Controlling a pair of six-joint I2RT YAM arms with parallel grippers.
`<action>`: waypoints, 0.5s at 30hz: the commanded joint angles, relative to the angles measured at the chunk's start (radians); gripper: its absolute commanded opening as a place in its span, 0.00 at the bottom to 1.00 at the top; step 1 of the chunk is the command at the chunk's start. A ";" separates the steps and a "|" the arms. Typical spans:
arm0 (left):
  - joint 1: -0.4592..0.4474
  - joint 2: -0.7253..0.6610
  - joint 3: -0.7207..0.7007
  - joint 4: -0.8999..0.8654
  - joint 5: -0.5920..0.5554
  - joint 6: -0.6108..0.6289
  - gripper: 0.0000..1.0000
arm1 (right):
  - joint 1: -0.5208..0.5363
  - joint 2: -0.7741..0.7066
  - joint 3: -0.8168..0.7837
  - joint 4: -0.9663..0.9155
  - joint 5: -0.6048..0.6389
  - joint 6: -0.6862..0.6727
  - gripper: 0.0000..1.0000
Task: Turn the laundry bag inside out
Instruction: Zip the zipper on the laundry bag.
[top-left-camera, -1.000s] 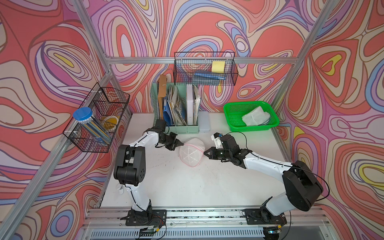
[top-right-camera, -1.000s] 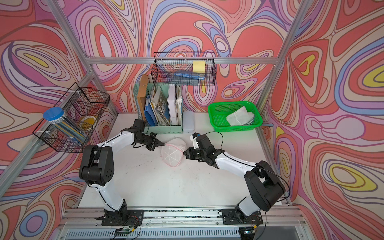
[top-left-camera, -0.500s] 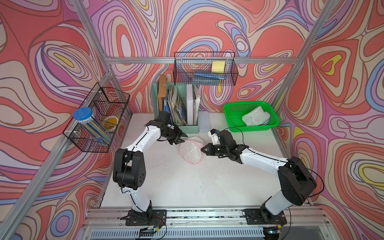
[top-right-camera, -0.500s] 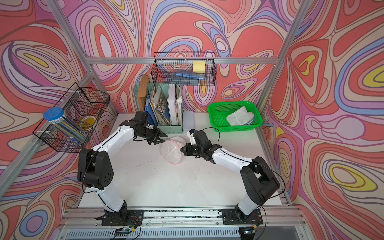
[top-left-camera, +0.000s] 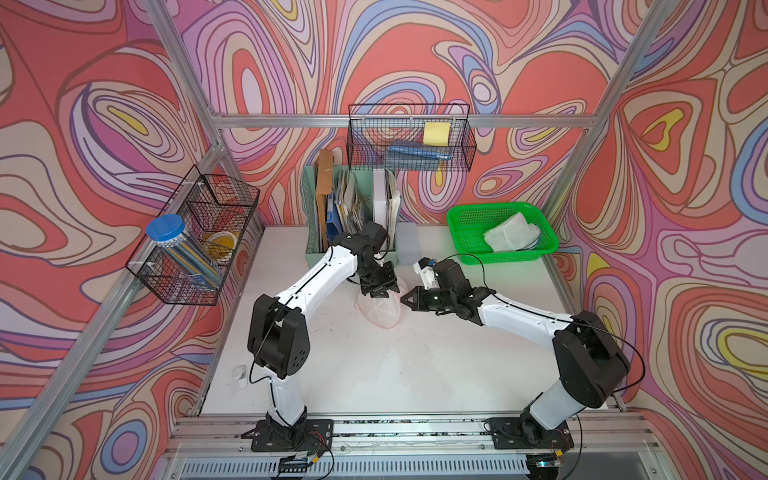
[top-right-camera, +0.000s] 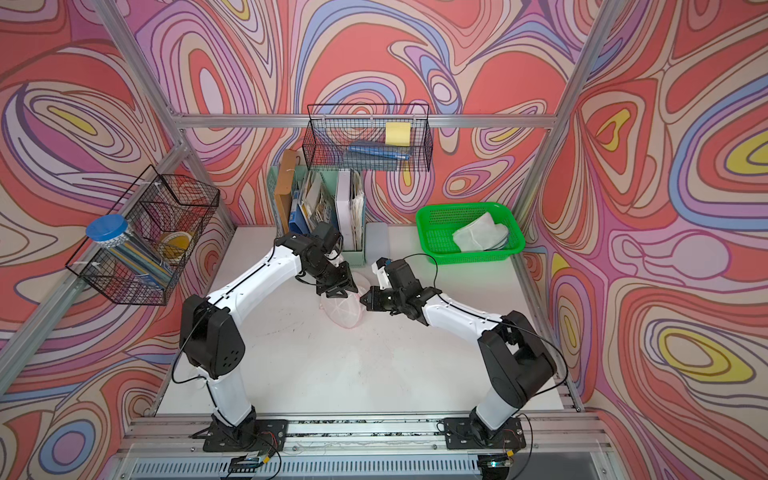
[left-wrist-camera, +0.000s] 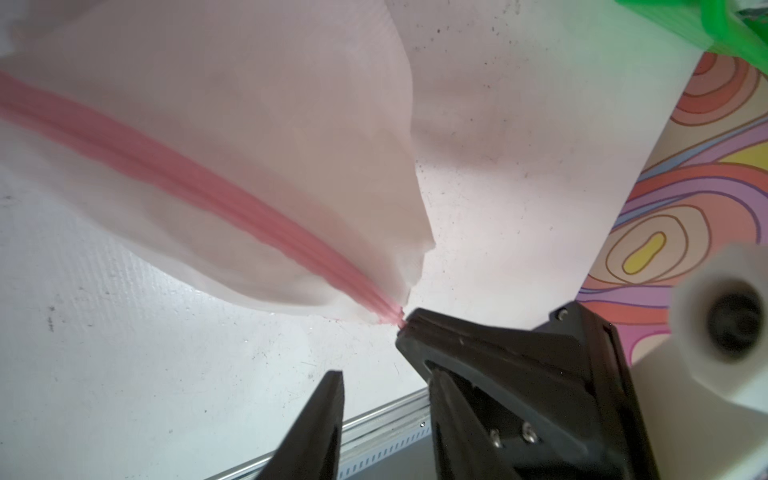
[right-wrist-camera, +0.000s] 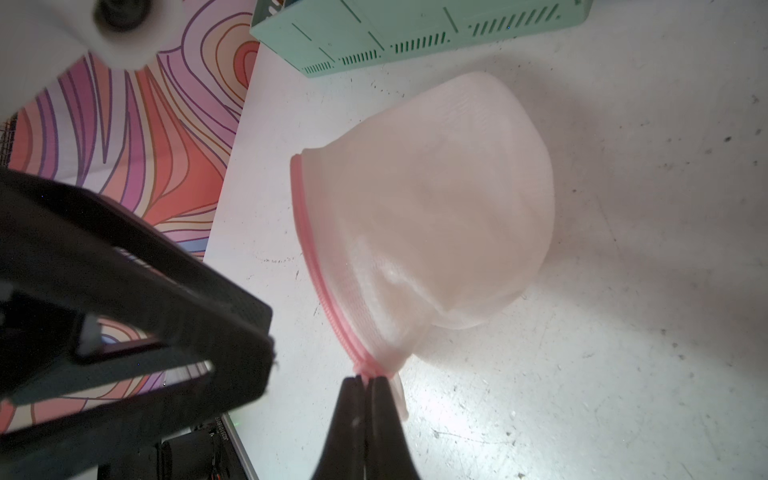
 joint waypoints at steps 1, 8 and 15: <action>-0.007 0.033 0.038 -0.039 -0.066 -0.002 0.40 | 0.010 -0.002 0.007 0.002 -0.005 -0.014 0.00; -0.012 0.061 0.035 0.009 -0.087 -0.070 0.43 | 0.017 -0.003 0.008 0.002 -0.013 -0.016 0.00; -0.018 0.090 0.024 0.046 -0.069 -0.107 0.36 | 0.018 0.000 0.008 0.001 -0.016 -0.022 0.00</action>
